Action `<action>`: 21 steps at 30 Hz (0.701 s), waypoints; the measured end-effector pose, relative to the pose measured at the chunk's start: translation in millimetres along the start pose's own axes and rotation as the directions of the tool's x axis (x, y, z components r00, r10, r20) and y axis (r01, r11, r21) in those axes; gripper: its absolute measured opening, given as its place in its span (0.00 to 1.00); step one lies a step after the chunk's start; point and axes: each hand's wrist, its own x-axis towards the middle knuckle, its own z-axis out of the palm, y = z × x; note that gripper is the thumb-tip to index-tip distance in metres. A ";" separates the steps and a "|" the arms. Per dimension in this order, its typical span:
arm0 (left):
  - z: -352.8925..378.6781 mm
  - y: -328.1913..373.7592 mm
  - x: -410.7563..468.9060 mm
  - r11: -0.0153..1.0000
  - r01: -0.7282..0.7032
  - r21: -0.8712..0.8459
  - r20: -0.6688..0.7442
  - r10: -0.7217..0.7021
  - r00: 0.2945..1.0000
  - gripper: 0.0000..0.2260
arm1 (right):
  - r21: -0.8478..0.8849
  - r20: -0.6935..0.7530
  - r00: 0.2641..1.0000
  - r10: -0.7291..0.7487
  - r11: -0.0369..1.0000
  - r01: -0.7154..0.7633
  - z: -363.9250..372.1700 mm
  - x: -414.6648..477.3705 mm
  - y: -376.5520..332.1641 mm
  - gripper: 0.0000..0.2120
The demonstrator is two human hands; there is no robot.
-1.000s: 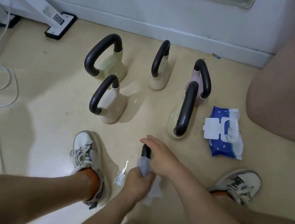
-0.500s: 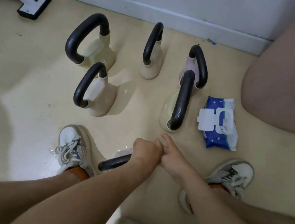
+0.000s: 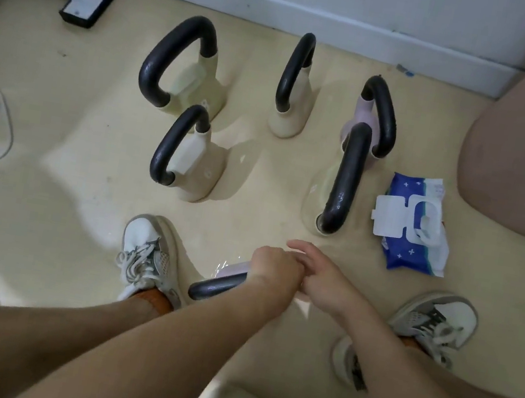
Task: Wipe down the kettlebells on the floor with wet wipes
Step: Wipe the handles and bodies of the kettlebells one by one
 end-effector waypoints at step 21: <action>72.3 -51.1 -30.5 0.106 -0.160 -0.981 -0.188 -0.701 0.688 0.09 | -0.539 -0.094 0.996 0.011 0.840 -0.060 67.7 -32.3 -11.2 0.07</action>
